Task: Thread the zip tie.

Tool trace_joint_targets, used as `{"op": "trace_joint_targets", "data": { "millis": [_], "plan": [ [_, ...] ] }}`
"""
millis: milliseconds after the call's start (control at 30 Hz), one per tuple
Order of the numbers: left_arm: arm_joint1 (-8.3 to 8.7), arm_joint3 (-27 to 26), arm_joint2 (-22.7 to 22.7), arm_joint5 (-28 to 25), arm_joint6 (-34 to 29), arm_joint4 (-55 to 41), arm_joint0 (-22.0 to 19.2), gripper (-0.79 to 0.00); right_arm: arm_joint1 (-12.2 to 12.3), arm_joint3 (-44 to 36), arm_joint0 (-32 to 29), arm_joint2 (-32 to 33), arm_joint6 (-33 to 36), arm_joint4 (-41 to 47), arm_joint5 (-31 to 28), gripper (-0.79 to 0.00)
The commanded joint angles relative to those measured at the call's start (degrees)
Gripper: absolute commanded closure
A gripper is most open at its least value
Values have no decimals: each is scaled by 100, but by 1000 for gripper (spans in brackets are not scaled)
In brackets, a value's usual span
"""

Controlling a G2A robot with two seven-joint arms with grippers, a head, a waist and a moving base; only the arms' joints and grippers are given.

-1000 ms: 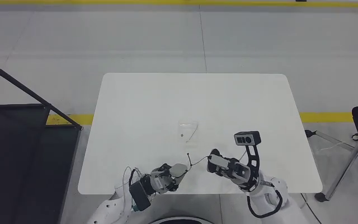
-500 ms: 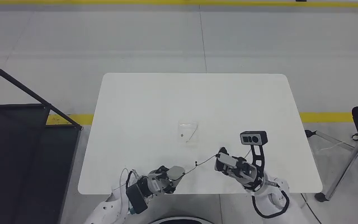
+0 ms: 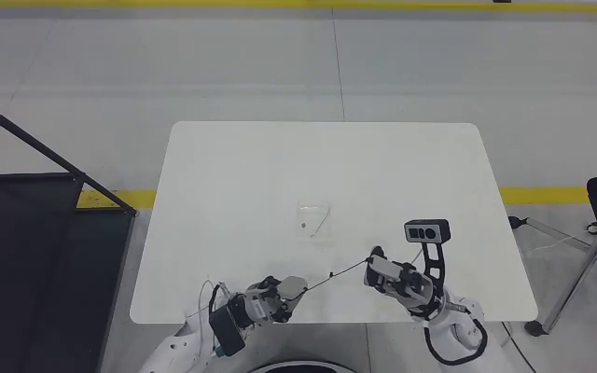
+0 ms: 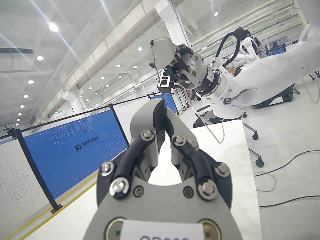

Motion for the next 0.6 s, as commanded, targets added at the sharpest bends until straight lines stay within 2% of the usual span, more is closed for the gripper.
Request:
{"op": "trace_joint_targets", "data": {
  "millis": [0,100,133,167,200,233,567],
  "plan": [
    [8,14,-7,14,11,-39,0,0,-4,-1,-10,5,3,-18,-3,0],
    [18,15,-1,33,14,-100,-2,-9,-7,-10,-11,-3,2,-123,70,0],
    [21,17,0,38,15,-123,-1,-135,-9,-9,-8,-6,-12,-166,88,0],
    [23,10,1,33,16,-156,1,-357,-9,-7,-4,-10,-23,-231,123,0],
    [25,6,-5,41,8,-218,11,-720,-9,-6,1,-16,-41,-297,176,0],
    [26,-14,-9,59,12,-272,20,-785,-8,-8,8,-23,-69,-368,233,0],
    [74,-223,-304,353,131,-807,230,-785,-42,61,270,-209,-655,-1189,705,0]
  ]
}}
